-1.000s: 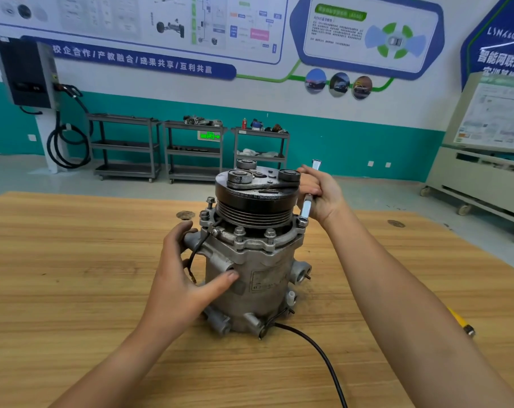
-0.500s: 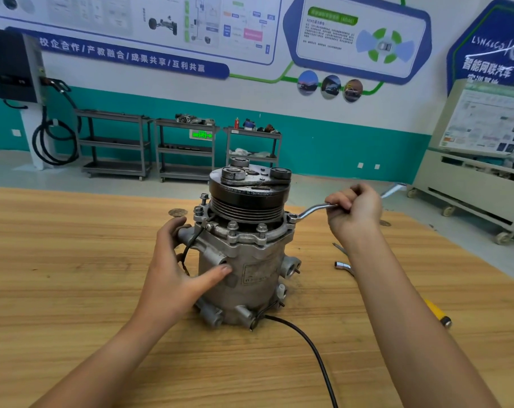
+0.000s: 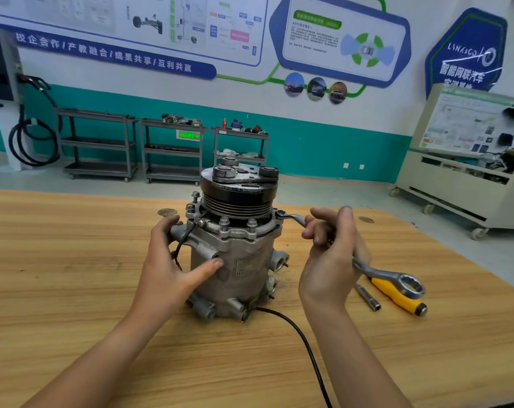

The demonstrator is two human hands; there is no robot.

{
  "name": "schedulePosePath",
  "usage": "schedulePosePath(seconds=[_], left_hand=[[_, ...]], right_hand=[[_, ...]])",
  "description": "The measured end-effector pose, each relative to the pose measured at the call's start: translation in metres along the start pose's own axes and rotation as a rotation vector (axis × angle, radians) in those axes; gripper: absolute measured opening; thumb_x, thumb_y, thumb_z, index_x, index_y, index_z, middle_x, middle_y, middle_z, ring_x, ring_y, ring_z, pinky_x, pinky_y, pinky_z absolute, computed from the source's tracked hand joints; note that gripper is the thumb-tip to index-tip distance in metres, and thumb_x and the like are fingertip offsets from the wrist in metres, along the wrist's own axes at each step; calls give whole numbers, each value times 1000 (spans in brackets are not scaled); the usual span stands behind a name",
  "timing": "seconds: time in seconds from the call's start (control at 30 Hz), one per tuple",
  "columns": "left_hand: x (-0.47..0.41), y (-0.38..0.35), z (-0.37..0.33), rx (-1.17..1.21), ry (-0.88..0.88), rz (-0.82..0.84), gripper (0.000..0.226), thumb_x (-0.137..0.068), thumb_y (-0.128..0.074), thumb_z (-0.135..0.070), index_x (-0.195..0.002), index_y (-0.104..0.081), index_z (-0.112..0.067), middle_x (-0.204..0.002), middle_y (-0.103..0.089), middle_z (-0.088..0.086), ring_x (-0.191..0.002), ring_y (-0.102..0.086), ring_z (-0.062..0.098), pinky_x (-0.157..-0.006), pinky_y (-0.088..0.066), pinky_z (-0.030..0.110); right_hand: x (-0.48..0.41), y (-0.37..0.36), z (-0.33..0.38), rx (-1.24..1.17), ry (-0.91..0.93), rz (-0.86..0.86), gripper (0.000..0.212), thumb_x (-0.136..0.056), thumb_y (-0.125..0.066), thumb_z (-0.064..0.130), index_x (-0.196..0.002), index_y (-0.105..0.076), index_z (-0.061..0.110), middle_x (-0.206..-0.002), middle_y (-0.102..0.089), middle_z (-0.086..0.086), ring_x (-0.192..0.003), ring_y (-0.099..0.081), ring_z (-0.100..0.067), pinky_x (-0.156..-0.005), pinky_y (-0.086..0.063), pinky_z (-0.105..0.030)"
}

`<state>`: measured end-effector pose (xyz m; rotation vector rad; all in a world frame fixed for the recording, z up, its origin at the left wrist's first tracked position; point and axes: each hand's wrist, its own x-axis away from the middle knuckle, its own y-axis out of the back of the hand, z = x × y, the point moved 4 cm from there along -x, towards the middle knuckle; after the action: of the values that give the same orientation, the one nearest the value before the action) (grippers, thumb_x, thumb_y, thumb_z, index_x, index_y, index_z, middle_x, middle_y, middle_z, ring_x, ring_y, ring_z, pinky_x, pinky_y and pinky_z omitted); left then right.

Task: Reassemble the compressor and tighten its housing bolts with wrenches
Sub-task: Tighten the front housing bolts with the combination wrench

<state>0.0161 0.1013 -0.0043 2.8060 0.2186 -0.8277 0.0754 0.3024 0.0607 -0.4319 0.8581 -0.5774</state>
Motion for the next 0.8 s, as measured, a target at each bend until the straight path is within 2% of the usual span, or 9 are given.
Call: schedulePosePath(seconds=[0.1, 0.2, 0.33, 0.4, 0.5, 0.57, 0.63, 0.7, 0.8], left_hand=[[0, 0, 0, 0, 7, 4, 92, -45, -73, -57, -124, -30, -39, -127, -42, -13, -124, -43, 13, -105, -38, 44], [0, 0, 0, -6, 16, 4, 94, -43, -70, -62, -124, -30, -38, -127, -42, -13, -123, -43, 13, -104, -38, 43], [0, 0, -1, -19, 19, 2, 97, -42, -70, -62, -126, -31, -35, -131, -44, -7, -126, -42, 14, -104, -39, 44], [0, 0, -2, -23, 22, 6, 96, -42, -70, -62, -125, -30, -37, -131, -43, -7, -126, -41, 15, -103, -39, 41], [1, 0, -2, -26, 24, 9, 95, -43, -71, -58, -126, -30, -36, -131, -43, -7, -126, -41, 14, -103, -39, 42], [1, 1, -2, -30, 27, 9, 96, -42, -70, -61, -126, -30, -37, -130, -42, -9, -125, -41, 13, -104, -38, 41], [1, 1, -2, -36, 30, 17, 96, -42, -69, -64, -125, -29, -39, -130, -41, -11, -126, -40, 12, -104, -38, 40], [1, 1, -3, -38, 31, 21, 95, -42, -69, -63, -125, -28, -39, -131, -41, -12, -126, -40, 12, -105, -37, 41], [1, 1, -4, -27, 29, 19, 96, -42, -69, -63, -125, -29, -39, -130, -41, -13, -126, -40, 11, -105, -37, 41]], right_hand=[[5, -5, 5, 143, 105, 103, 30, -84, -48, 39, -66, -69, 27, -52, -53, 7, -60, -56, -9, -67, -48, -20], [15, -17, 9, 304, 297, 256, 25, -87, -45, 33, -73, -65, 25, -57, -58, 12, -59, -56, -2, -57, -45, -17], [28, -38, 7, 427, 457, 354, 42, -90, -45, 24, -61, -63, 0, -51, -47, 9, -50, -46, -10, -49, -35, -13], [30, -50, 7, 418, 444, 378, 55, -95, -42, 34, -59, -61, -2, -45, -40, 9, -45, -42, -6, -48, -27, -10], [18, -65, 14, 204, 251, 402, 61, -91, -32, 59, -59, -59, 15, -43, -41, 17, -40, -39, 4, -45, -26, -6], [-13, -67, 24, -39, 47, 301, 51, -91, -37, 55, -54, -57, 26, -40, -42, 14, -35, -33, 2, -38, -27, -11], [-51, -64, 28, -235, -162, 201, 48, -89, -40, 55, -57, -53, 21, -38, -30, 13, -32, -22, -4, -35, -21, -14], [-83, -58, 21, -345, -411, 137, 60, -85, -36, 71, -65, -47, 16, -42, -21, 10, -36, -15, -6, -34, -15, -16], [-108, -49, -9, -457, -710, 29, 72, -78, -29, 82, -68, -41, 12, -44, -21, 7, -34, -16, -6, -31, -12, -18]])
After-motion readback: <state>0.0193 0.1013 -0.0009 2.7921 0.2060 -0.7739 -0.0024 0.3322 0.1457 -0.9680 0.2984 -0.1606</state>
